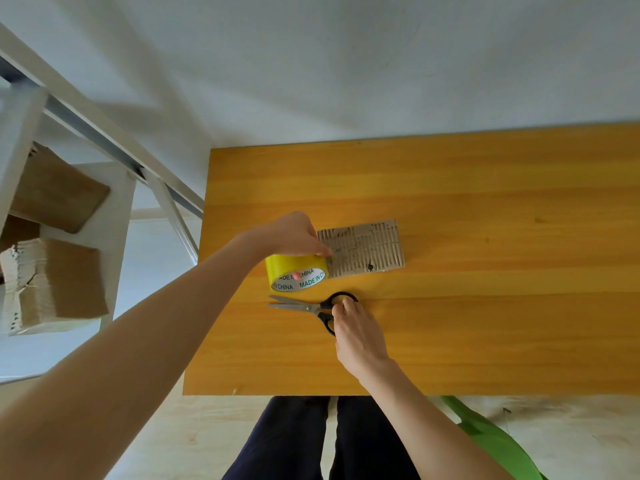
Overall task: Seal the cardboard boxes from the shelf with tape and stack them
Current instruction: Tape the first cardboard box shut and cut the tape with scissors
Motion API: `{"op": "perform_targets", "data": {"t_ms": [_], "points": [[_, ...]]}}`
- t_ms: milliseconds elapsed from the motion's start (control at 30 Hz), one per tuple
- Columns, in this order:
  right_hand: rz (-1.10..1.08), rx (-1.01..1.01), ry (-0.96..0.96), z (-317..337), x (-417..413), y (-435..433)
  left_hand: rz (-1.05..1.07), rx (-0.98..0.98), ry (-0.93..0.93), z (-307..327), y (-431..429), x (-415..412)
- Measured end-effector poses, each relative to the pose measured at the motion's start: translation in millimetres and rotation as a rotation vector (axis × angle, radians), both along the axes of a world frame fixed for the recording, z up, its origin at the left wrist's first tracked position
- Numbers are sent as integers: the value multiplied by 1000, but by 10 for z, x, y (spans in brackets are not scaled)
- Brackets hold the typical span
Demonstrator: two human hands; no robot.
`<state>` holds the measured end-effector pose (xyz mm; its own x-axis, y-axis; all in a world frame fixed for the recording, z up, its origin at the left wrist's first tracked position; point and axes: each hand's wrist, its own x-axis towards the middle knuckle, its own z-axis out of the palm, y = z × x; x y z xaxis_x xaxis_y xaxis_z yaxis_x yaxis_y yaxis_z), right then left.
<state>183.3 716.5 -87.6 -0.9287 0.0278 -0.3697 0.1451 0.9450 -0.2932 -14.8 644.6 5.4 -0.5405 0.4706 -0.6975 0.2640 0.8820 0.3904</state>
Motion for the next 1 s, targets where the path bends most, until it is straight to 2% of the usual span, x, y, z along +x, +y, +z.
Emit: {"op": "perform_targets", "data": {"t_ms": [67,167,200,267,367,500,833,1000], "points": [[-37,-10,153,94,12,28,-11,-3,11,11,12,4],[-192,4,579,124,33,100,-26,22,33,5,13,15],[-212,18,647,133,9,132,-25,30,35,-1,8,16],[-157,59,621,148,-99,215,-16,43,23,-6,-13,19],[-19,105,465,169,-270,316,38,109,-44,-1,-50,2],[49,208,380,122,-338,376,-16,137,-51,6,-133,-22],[55,291,468,4,-329,394,-126,143,-34,-78,-290,-30],[53,301,443,11,-368,408,-193,133,24,-92,-256,-62]]}}
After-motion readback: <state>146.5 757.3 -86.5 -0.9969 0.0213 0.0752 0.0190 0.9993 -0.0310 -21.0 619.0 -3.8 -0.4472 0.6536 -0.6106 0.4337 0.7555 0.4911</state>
